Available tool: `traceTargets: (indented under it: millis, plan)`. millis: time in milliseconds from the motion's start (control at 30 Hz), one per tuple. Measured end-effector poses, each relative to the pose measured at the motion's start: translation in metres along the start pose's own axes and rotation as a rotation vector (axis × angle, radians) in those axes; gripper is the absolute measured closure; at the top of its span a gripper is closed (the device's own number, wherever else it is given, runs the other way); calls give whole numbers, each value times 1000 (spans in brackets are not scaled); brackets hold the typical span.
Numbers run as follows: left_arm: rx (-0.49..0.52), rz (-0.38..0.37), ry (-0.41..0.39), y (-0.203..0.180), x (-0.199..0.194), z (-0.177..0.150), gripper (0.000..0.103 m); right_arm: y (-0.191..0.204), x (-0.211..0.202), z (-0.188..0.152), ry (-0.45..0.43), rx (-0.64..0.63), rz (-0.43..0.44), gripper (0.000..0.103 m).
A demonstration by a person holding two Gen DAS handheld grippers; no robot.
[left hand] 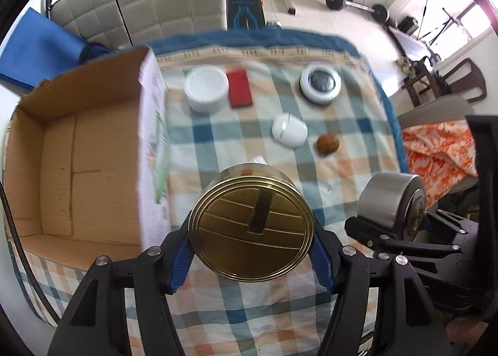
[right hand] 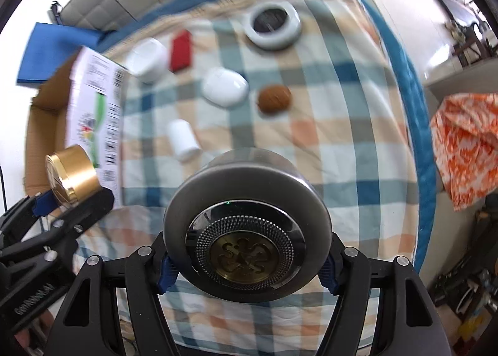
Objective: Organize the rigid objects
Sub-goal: 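Carry the gold tin with the left tool and the silver light with the right tool into the box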
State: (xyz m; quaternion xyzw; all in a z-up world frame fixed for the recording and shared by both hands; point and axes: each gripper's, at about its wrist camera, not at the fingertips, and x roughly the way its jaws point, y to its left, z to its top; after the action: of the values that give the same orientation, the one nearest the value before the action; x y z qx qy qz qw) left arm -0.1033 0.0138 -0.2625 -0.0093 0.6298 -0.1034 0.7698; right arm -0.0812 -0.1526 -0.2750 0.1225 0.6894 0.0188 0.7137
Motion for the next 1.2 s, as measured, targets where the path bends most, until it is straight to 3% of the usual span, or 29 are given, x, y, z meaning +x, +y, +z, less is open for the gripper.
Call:
traceTargets:
  millis: [33, 67, 133, 167, 233, 300, 433, 633, 833, 1033, 1200]
  plan:
    - [-5, -1, -24, 10, -13, -7, 41, 7, -8, 4, -16, -4, -3, 32]
    - [-10, 1, -37, 16, -25, 22, 41, 14, -17, 6, -29, -16, -11, 32]
    - [-20, 2, -77, 45, -44, 24, 41, 33, -29, 8, -54, -25, -17, 32]
    - [-26, 5, -83, 34, -55, 49, 41, 41, -36, 6, -63, -29, -19, 32]
    - [-33, 3, -96, 40, -56, 66, 41, 58, -48, 7, -84, -33, -27, 32]
    - [-33, 2, -107, 61, -65, 63, 41, 79, -55, 10, -100, -31, -29, 32]
    - [-38, 11, -116, 76, -75, 89, 41, 130, -62, 15, -123, -41, -17, 32]
    - [-53, 29, -107, 140, -79, 99, 41, 201, -42, 29, -116, -63, 20, 32]
    - [-73, 6, -38, 200, -54, 125, 41, 260, -7, 53, -94, -96, 42, 32]
    - [-152, -69, 83, 259, 10, 158, 41, 301, 44, 85, -43, -125, 26, 31]
    - [-205, -131, 200, 284, 68, 172, 41, 314, 93, 109, 20, -125, 12, 31]
